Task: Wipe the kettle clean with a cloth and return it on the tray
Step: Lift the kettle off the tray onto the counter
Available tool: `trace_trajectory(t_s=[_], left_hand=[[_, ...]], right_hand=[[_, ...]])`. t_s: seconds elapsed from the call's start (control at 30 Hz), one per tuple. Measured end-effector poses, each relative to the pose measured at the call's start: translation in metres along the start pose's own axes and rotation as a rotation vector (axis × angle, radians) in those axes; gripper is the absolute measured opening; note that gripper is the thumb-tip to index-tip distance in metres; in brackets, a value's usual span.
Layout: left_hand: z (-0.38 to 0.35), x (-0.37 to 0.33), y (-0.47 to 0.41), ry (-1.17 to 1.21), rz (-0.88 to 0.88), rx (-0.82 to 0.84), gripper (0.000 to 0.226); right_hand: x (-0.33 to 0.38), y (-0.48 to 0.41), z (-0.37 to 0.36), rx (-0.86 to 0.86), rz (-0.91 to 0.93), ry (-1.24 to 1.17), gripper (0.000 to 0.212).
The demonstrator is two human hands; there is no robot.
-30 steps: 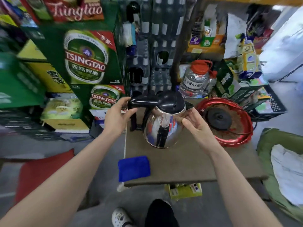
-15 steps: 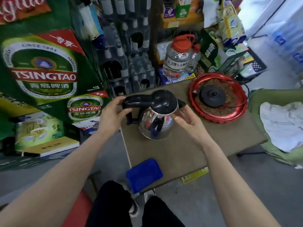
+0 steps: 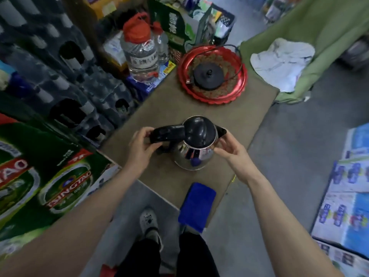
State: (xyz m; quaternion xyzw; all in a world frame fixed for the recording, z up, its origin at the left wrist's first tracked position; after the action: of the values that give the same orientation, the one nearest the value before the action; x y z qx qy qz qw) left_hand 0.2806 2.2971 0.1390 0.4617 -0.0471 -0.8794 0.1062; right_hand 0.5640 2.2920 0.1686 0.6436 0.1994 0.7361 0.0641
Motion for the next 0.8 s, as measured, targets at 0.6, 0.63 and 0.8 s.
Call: trace_trajectory(t_s=[0.6, 0.63, 0.8], left_hand=[[-0.051, 0.038, -0.020, 0.021, -0.441, -0.102, 0.037], [-0.052, 0.040, -0.024, 0.039, -0.458, -0.113, 0.035], [-0.052, 0.048, -0.022, 0.163, -0.614, -0.145, 0.038]], right_hand=[[-0.091, -0.018, 0.007, -0.085, 0.277, -0.056, 0.080], [-0.091, -0.019, 0.006, -0.080, 0.309, -0.046, 0.078], [-0.099, -0.017, 0.001, -0.168, 0.498, 0.059, 0.060]])
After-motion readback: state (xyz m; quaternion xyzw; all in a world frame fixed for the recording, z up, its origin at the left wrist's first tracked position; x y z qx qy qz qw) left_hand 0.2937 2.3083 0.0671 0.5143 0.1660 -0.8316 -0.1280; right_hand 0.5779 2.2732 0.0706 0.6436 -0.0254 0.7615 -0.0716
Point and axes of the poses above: each hand's wrist, its own y-axis away from the middle knuckle, its own z-axis out of the back of the hand, x = y × z, the point moved 4 cm from there along -y, towards the middle knuckle, and after that the axes turned 5 degrees about -y, right-handed, at the moved point
